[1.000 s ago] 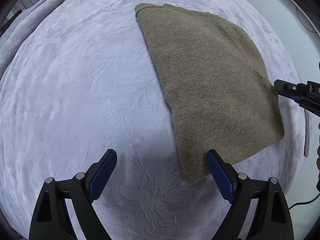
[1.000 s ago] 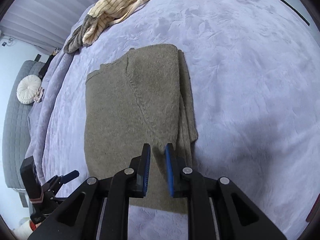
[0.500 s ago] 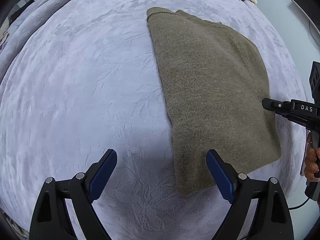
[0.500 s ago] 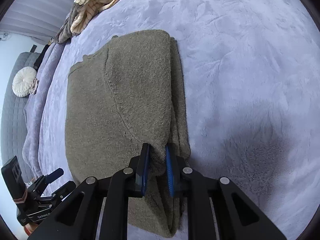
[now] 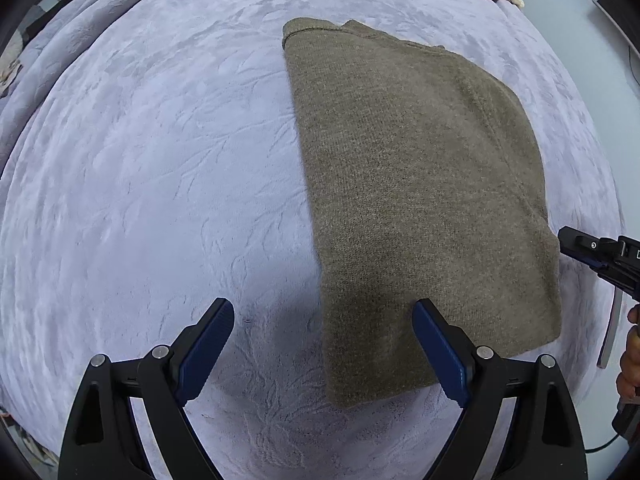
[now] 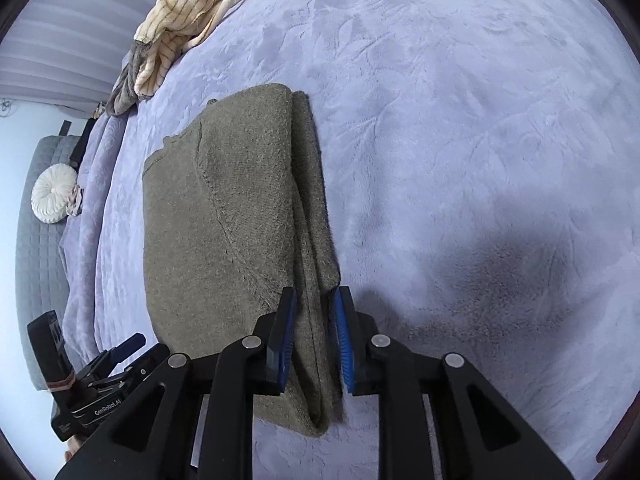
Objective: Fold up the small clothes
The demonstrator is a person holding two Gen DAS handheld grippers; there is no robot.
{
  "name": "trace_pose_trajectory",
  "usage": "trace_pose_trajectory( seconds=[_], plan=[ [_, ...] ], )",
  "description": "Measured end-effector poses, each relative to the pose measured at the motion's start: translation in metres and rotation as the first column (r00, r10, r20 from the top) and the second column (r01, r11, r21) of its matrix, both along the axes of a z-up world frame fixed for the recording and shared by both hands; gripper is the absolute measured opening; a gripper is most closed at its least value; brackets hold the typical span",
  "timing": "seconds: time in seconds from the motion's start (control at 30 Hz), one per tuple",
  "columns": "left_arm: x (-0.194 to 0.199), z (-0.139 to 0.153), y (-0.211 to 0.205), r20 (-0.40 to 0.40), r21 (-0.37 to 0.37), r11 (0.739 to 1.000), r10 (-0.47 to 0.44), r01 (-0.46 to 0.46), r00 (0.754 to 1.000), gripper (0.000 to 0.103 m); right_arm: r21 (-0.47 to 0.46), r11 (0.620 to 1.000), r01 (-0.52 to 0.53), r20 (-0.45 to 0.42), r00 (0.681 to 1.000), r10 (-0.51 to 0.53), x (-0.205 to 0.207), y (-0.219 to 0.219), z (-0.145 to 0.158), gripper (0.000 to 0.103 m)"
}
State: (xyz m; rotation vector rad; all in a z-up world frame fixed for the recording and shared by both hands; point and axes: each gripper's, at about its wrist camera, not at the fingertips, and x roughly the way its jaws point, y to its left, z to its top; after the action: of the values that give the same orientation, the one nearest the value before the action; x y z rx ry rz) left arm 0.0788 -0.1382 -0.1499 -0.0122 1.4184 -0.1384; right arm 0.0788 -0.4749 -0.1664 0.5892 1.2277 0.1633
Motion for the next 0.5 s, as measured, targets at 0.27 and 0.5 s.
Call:
trace_pose_trajectory(
  seconds=[0.27,0.5],
  plan=[
    [0.008,-0.006,-0.011,-0.012,0.003,1.0,-0.022,0.022,1.0,0.091,0.031,0.999,0.019,-0.023,1.0,-0.018,0.001,-0.007,-0.01,0.037],
    [0.018,-0.014,-0.021,-0.035,0.018,0.999,-0.03,0.031,0.999,0.091,0.071,0.997,0.029,-0.016,0.999,-0.028,0.003,-0.016,-0.016,0.041]
  ],
)
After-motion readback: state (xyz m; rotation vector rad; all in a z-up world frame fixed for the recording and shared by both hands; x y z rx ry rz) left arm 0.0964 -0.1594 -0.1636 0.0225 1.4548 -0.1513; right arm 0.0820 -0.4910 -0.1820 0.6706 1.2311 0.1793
